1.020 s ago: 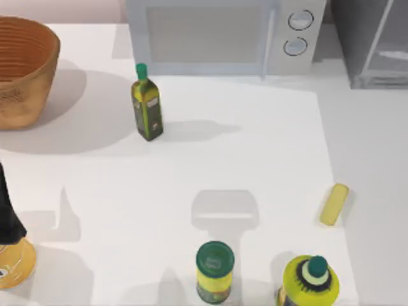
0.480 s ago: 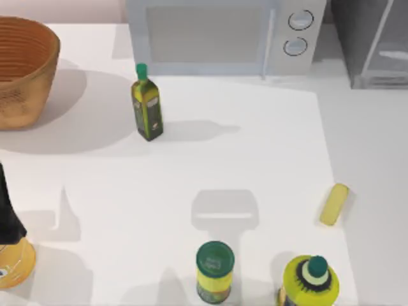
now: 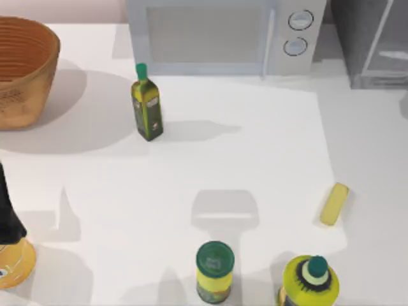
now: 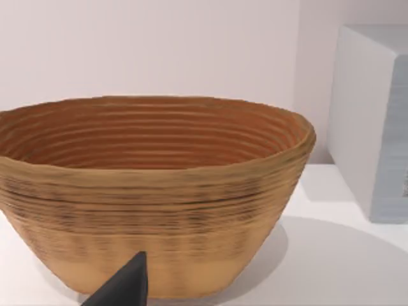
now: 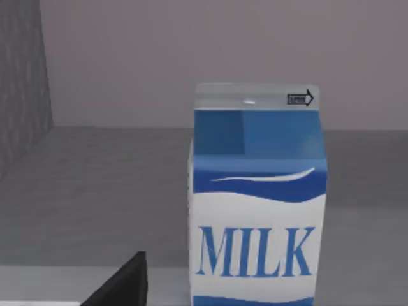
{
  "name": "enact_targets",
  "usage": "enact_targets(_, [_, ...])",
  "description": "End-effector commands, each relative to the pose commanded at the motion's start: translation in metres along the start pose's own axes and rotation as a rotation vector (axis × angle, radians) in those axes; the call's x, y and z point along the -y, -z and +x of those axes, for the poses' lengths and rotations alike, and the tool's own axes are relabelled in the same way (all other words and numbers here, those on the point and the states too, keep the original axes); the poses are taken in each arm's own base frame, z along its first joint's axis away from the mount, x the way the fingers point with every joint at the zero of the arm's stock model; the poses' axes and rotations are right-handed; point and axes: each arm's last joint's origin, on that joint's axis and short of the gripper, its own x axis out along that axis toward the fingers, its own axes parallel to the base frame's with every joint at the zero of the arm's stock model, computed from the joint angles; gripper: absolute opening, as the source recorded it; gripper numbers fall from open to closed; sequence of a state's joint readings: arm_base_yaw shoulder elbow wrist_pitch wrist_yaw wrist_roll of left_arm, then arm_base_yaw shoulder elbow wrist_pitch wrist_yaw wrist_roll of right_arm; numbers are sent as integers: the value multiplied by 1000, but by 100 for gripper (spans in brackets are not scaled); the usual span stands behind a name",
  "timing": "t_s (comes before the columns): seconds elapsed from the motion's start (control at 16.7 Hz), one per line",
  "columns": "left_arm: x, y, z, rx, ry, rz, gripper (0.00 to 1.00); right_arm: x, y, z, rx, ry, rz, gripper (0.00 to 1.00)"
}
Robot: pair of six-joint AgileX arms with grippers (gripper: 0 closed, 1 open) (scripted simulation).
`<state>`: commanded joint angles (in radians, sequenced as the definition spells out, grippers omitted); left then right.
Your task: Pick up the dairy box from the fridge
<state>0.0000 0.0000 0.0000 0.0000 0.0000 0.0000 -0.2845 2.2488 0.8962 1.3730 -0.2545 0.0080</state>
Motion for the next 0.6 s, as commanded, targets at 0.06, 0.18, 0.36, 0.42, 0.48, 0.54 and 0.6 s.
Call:
enact_targets(0.06, [0,0,0,0,0,0,100,-4,3,11,-4,2,2,100])
enact_targets(0.18, [0,0,0,0,0,0,100,-11,8,24,-13,6,5,100])
enact_targets(0.36, [0,0,0,0,0,0,100,-13,9,28,-17,7,6,100])
enact_targets(0.42, [0,0,0,0,0,0,100,-13,9,28,-17,7,6,100])
enact_targets(0.48, [0,0,0,0,0,0,100,-11,8,27,-13,9,5,100])
enact_targets(0.54, [0,0,0,0,0,0,100,-11,9,27,-15,9,5,100])
enact_targets(0.6, [0,0,0,0,0,0,100,-12,11,30,-19,7,6,100])
